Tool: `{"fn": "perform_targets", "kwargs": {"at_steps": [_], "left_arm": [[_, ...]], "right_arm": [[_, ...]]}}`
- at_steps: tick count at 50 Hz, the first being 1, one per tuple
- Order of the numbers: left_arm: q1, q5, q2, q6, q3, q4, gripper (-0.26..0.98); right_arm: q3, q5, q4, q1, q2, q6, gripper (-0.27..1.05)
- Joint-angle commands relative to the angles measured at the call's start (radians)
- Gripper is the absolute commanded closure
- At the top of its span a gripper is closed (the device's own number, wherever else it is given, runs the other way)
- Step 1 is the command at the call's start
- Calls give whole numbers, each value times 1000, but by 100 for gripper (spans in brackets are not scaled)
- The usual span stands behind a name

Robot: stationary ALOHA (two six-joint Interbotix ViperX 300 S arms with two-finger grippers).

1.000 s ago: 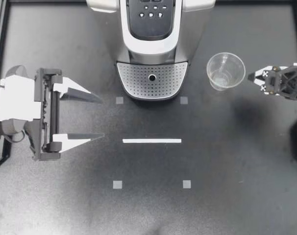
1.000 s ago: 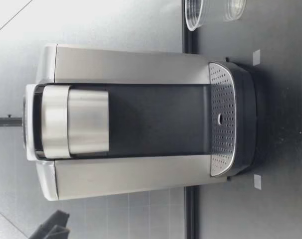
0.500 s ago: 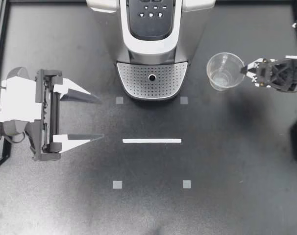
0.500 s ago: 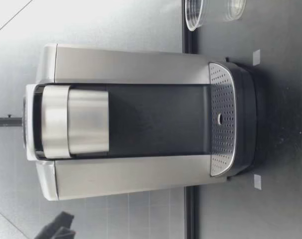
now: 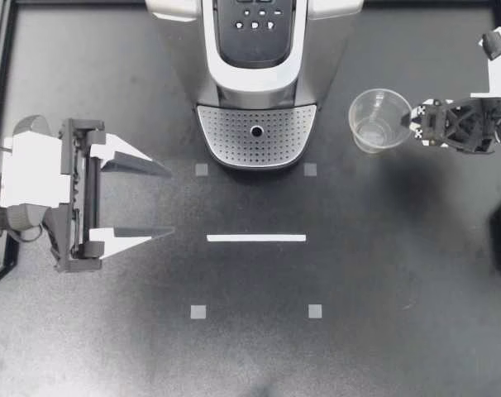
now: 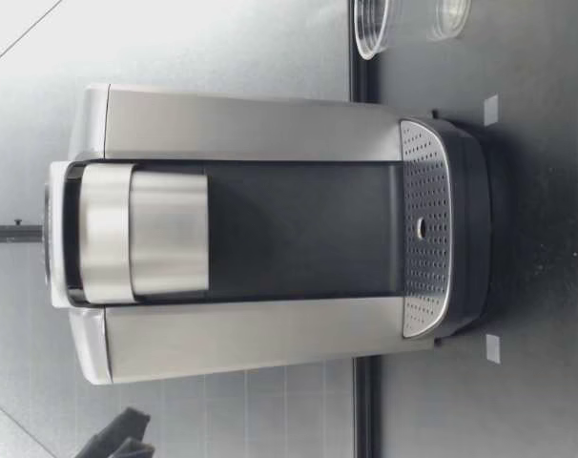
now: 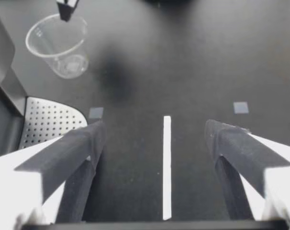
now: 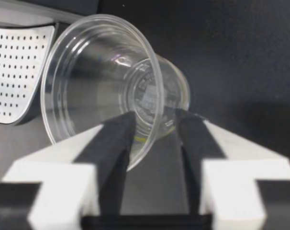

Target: Place the coffee capsule inside the capsule container, then place the cup onto the center of the cup tray, then push the 'Hot Water' and 'Travel Mug' buttons.

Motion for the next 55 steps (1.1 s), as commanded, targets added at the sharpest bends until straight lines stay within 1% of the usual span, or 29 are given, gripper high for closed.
{"fn": "perform_targets", "kwargs": {"at_steps": [1,13,19,28,37,46,55], "left_arm": [[3,-5,-8,2,-12,5,-6],[3,-5,-11,2,-9,5,-6],[3,-5,-11,2,-8,5,-6],[3,-5,-12,2,-6,5,-6],[2,-5,-12,2,0,5,-6],[3,-5,-12,0,0,5,-6],[3,-5,-12,-2,0,5,-6]], "right_arm": [[-23,6,-2,-5,-12,-2,40],[-23,14,-2,-5,-46,5,66],[-26,14,3,21,-72,11,73],[-44,-2,8,97,-81,86,74],[-103,-74,8,163,-49,155,74],[-183,-127,8,206,49,179,74],[-270,-138,6,207,160,183,74]]}}
